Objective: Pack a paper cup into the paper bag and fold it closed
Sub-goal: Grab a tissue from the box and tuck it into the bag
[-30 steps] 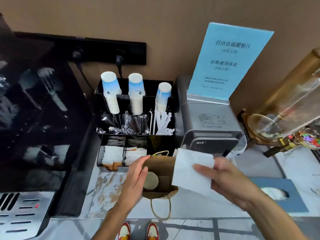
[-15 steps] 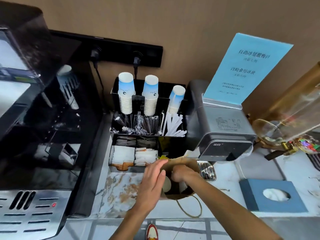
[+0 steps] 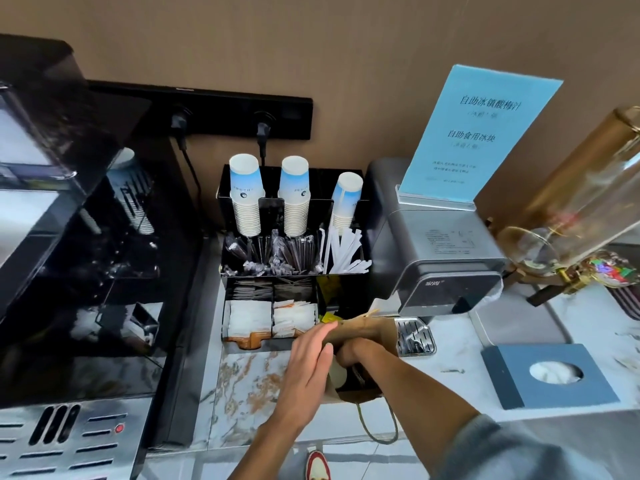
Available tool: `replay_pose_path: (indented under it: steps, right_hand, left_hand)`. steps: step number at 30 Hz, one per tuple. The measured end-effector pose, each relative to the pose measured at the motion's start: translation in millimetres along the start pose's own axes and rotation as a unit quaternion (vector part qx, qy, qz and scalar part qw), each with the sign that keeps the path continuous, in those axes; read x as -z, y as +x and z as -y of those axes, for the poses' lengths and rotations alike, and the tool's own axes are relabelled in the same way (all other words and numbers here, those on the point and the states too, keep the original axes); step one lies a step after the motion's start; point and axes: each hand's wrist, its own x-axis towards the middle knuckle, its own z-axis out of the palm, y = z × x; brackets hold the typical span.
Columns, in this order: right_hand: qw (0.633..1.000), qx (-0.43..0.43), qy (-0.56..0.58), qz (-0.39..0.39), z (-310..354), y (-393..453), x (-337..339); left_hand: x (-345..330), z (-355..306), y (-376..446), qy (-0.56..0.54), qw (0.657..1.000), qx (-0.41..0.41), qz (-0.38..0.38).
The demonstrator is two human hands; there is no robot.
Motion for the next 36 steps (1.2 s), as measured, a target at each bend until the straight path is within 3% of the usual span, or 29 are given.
replay_pose_path:
  steps: [5, 8, 10, 12, 13, 15, 17, 23, 27, 36]
  right_hand:
    - [0.999, 0.016, 0.033, 0.039, -3, -33, 26]
    - [0.985, 0.139, 0.096, -0.022, -25, -70, 42]
    - [0.935, 0.227, 0.269, -0.035, -57, -104, 47]
    - [0.851, 0.252, 0.456, -0.065, -95, -133, 45]
    - [0.831, 0.248, 0.488, -0.101, -115, -139, 40]
    - [0.837, 0.207, 0.475, -0.176, -151, -132, 20]
    - [0.866, 0.17, 0.431, -0.189, -174, -108, -8]
    - [0.941, 0.127, 0.304, -0.077, -161, -24, -68]
    - [0.946, 0.16, 0.265, -0.099, -135, 6, -73]
    - [0.938, 0.238, 0.202, -0.152, -114, 13, -66]
  left_hand:
    - [2, 0, 1, 0.001, 1.0, 0.002, 0.013]
    - [6, -2, 0, 0.0, 1.0, 0.003, 0.025]
    - [10, -5, 0, 0.001, 0.999, 0.006, 0.032]
    - [18, -6, 1, -0.013, 0.999, 0.017, 0.039]
    - [25, -5, 1, -0.026, 0.998, 0.03, 0.044]
    - [38, 2, 2, -0.055, 0.995, 0.06, 0.057]
    - [49, 13, 2, -0.08, 0.992, 0.074, 0.07]
    - [52, 60, -1, -0.058, 0.985, 0.121, 0.106]
    - [28, 73, -2, 0.006, 0.984, 0.104, 0.142]
    - [8, 80, 26, -0.014, 0.983, 0.097, 0.153]
